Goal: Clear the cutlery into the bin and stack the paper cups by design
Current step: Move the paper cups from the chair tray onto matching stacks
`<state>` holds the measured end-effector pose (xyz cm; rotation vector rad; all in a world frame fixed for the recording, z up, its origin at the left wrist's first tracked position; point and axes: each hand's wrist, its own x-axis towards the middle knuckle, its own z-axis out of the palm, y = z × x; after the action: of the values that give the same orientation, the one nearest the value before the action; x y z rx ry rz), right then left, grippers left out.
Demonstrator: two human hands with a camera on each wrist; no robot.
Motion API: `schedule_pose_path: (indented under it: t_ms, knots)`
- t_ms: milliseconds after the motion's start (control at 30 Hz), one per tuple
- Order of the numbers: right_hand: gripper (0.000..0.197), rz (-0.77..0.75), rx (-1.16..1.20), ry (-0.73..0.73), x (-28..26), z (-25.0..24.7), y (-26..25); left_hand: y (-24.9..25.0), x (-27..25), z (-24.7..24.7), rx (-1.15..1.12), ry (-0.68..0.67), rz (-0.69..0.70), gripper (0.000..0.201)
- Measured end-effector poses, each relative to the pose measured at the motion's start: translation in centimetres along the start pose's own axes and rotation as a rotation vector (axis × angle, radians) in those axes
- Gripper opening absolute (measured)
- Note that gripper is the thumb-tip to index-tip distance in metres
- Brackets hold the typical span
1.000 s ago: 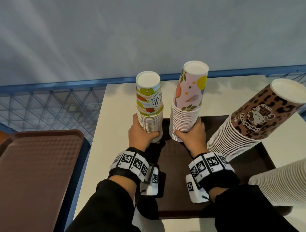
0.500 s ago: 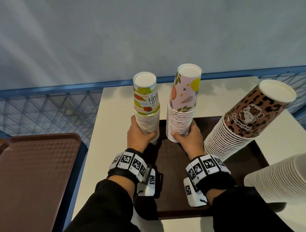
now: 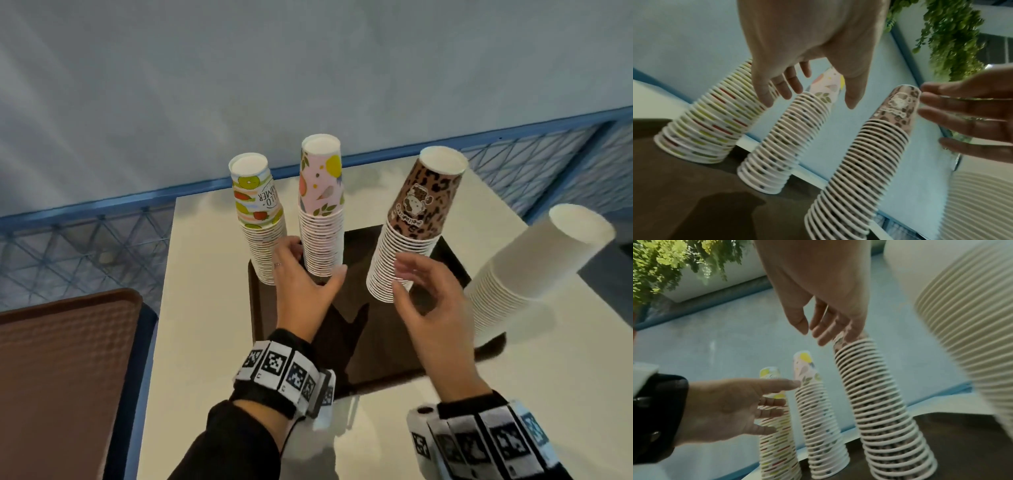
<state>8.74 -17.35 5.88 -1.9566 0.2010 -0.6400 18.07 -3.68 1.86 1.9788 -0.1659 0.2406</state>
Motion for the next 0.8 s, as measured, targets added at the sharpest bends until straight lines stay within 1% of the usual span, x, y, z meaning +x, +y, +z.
schedule_pose_path:
  t_ms: [67,133,200,267,300,367,467,533,600,667,733,800]
  knots:
    - [0.032,-0.07,-0.049,0.199,-1.1,-2.3,0.0,1.2,-0.6,0.9,-0.049,-0.077,-0.001,0.074]
    - [0.035,-0.092,-0.101,0.39,-1.8,-4.4,0.6,2.4,-1.3,2.0,-0.068,-0.142,-0.009,0.084]
    - [0.048,-0.022,-0.115,0.549,-2.1,-6.3,1.9,3.4,-1.9,3.2,-0.08,-0.179,-0.006,0.092]
    - [0.064,0.09,-0.122,0.621,-2.3,-7.7,3.6,4.2,-2.2,4.5,-0.087,-0.197,-0.021,0.097]
    - [0.074,0.139,-0.123,0.617,-2.3,-8.2,4.6,4.4,-2.2,5.2,-0.084,-0.205,-0.032,0.099]
    - [0.093,0.24,-0.098,0.528,-2.3,-8.9,6.4,4.7,-2.0,6.5,-0.063,-0.224,-0.056,0.105]
    - [0.11,0.394,-0.074,0.273,-2.1,-9.7,8.9,4.7,-1.9,8.3,-0.018,-0.231,-0.119,0.111]
    - [0.114,0.423,-0.14,0.116,-1.7,-10.2,10.2,4.5,-2.1,9.5,-0.012,-0.205,-0.167,0.112]
    - [0.112,0.418,-0.17,0.034,-1.1,-10.5,11.1,4.6,-2.2,10.5,-0.025,-0.177,-0.212,0.111]
    - [0.104,0.434,-0.105,0.006,-0.3,-11.0,11.6,4.9,-2.3,11.5,-0.045,-0.148,-0.232,0.108]
    - [0.093,0.453,-0.078,-0.045,0.3,-11.6,11.9,5.0,-2.4,12.4,-0.033,-0.119,-0.232,0.102]
    - [0.087,0.442,-0.079,-0.096,0.8,-11.9,12.1,4.9,-2.5,13.2,0.003,-0.079,-0.229,0.092]
